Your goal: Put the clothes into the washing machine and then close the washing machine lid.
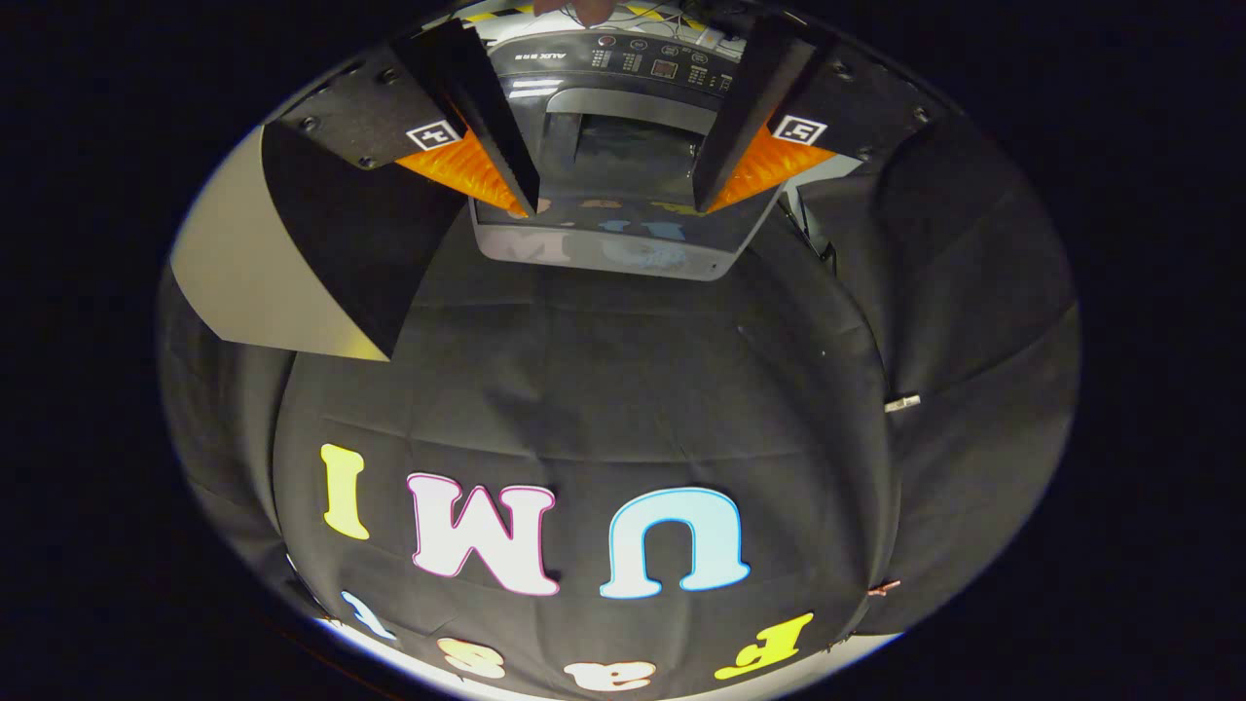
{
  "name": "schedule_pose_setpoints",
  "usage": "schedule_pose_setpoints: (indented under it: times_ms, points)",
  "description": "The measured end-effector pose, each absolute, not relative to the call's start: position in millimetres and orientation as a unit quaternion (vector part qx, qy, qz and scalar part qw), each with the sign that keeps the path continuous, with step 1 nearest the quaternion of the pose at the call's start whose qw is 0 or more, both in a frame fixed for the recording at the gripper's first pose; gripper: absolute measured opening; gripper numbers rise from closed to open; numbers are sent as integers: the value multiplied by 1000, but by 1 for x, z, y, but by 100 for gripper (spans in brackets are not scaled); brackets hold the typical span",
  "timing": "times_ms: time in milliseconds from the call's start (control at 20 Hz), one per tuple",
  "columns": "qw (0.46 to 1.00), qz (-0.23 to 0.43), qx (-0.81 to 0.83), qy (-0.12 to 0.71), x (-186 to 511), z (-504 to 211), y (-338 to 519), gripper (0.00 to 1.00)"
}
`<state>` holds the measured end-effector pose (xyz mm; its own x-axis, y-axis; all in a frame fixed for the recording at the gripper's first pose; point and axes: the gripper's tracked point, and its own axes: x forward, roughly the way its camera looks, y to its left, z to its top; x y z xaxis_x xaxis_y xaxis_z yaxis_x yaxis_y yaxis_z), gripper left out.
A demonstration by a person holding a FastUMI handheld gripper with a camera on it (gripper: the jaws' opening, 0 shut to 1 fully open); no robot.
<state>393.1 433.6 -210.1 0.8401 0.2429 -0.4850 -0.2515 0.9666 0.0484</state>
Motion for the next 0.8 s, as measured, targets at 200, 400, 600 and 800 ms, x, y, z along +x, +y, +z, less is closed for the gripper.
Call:
schedule_pose_setpoints:
  times_ms: [200, 400, 600, 800]
  points:
    - [964, 157, 16, 212, 373, -177, 434, 100]
    - [971, 176, 26, 161, 356, -151, 432, 99]
    - [972, 184, 29, 140, 342, -137, 419, 99]
    - [980, 169, -10, 106, 329, -113, 396, 99]
